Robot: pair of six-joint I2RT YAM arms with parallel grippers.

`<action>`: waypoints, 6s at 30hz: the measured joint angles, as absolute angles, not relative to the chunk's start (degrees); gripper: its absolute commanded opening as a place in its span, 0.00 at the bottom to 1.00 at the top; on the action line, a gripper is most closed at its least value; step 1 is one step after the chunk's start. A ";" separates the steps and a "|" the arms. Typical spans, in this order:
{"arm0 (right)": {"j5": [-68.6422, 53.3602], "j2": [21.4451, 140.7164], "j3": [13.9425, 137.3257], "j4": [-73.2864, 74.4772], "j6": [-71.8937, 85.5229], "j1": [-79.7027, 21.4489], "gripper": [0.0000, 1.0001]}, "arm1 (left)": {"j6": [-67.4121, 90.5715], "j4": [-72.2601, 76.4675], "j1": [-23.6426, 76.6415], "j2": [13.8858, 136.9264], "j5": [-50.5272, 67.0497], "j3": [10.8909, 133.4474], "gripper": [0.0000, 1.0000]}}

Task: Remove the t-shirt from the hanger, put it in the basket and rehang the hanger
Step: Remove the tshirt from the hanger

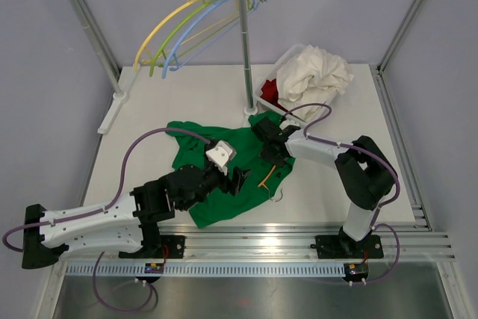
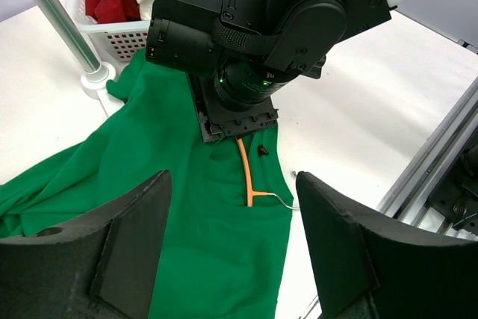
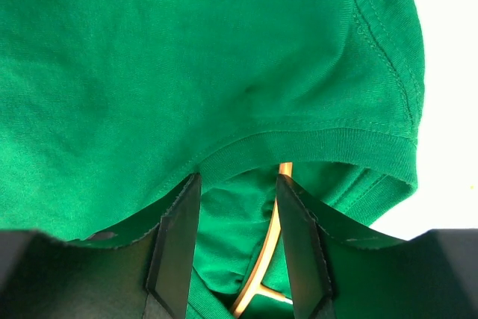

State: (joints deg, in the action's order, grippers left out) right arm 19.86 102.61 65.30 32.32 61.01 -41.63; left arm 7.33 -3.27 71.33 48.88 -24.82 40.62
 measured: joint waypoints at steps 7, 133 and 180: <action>20.12 100.49 62.81 32.14 61.17 -41.60 0.53 | 7.44 -3.27 71.33 48.88 -24.62 40.62 0.71; 19.11 72.88 46.28 40.75 66.11 -52.34 0.52 | 10.59 -4.69 71.64 64.18 -7.40 45.10 0.42; 11.75 99.07 55.90 29.82 63.16 -51.46 0.10 | 11.00 -7.77 71.64 52.88 -12.51 43.46 0.60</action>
